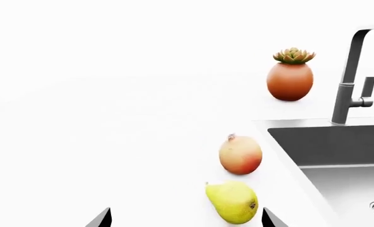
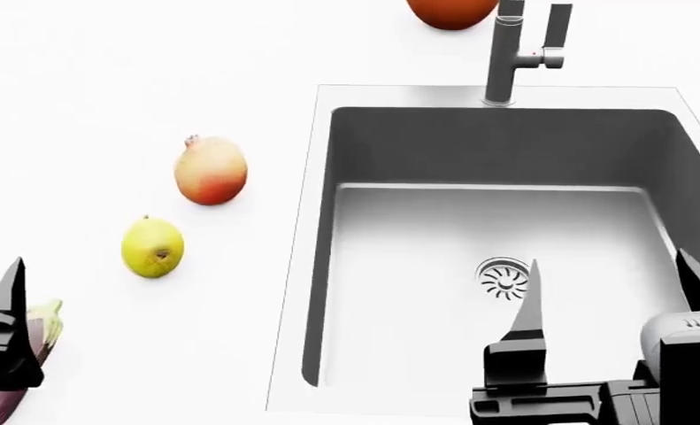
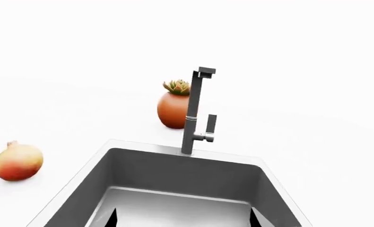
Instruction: There is a mixed pile of frozen fruits and vegetables on the counter. Locate all the frozen vegetables and place the items in a bowl on the counter. Take all the frozen fruits and defrost them in a running sink.
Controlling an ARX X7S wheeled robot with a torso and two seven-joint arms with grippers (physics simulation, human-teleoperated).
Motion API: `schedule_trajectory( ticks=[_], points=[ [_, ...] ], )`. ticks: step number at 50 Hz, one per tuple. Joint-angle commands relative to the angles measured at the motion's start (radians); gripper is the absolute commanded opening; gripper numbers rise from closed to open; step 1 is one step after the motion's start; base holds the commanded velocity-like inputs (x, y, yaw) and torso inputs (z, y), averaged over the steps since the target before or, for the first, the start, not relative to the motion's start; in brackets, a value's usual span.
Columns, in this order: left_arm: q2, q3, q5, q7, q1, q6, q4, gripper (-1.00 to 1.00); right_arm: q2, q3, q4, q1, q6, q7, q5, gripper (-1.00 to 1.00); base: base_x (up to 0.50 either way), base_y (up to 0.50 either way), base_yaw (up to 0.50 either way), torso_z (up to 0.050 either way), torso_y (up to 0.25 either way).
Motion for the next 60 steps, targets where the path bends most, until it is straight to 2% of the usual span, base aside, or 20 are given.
schedule_trajectory(
  ticks=[1,7,8,13,23,31,37,46,60],
  points=[
    [0.0,0.02,0.002,-0.003,-0.003,0.004,-0.002,1.0,0.0,0.002,0.004,-0.002,-0.008,-0.002,0.0,1.0,0.0,0.12,0.0,0.0,0.0],
    [-0.011,0.006,-0.005,0.005,0.018,0.011,0.002,1.0,-0.001,0.007,0.007,-0.004,-0.001,0.015,0.012,1.0,0.0,0.0,0.0,0.0,0.0],
    [0.014,-0.007,-0.037,-0.03,-0.003,-0.035,-0.015,1.0,0.0,0.006,0.007,-0.005,-0.004,0.01,0.009,1.0,0.0,0.0,0.0,0.0,0.0],
    [-0.01,0.047,-0.014,-0.011,0.009,-0.032,-0.013,1.0,-0.003,0.018,0.004,-0.011,-0.012,0.015,0.02,1.0,0.0,0.0,0.0,0.0,0.0],
    [-0.038,0.01,-0.1,0.004,0.017,-0.11,-0.033,1.0,-0.005,0.02,0.011,-0.011,-0.018,0.014,0.023,1.0,0.0,0.0,0.0,0.0,0.0],
    [-0.075,0.018,-0.066,0.038,0.037,-0.071,-0.06,1.0,-0.004,0.016,0.012,-0.011,-0.016,0.016,0.027,1.0,0.0,0.0,0.0,0.0,0.0],
    [-0.099,0.096,0.022,0.088,0.064,0.003,-0.121,1.0,-0.003,0.014,0.013,-0.014,-0.017,0.016,0.026,1.0,0.0,0.0,0.0,0.0,0.0],
    [-0.103,0.108,0.039,0.112,0.076,0.028,-0.18,1.0,-0.003,0.008,0.017,-0.017,-0.02,0.015,0.02,1.0,0.0,0.0,0.0,0.0,0.0],
    [-0.11,0.193,0.122,0.145,0.084,0.089,-0.289,1.0,-0.002,-0.003,0.026,-0.014,-0.021,0.012,0.016,1.0,0.0,0.0,0.0,0.0,0.0]
  ],
)
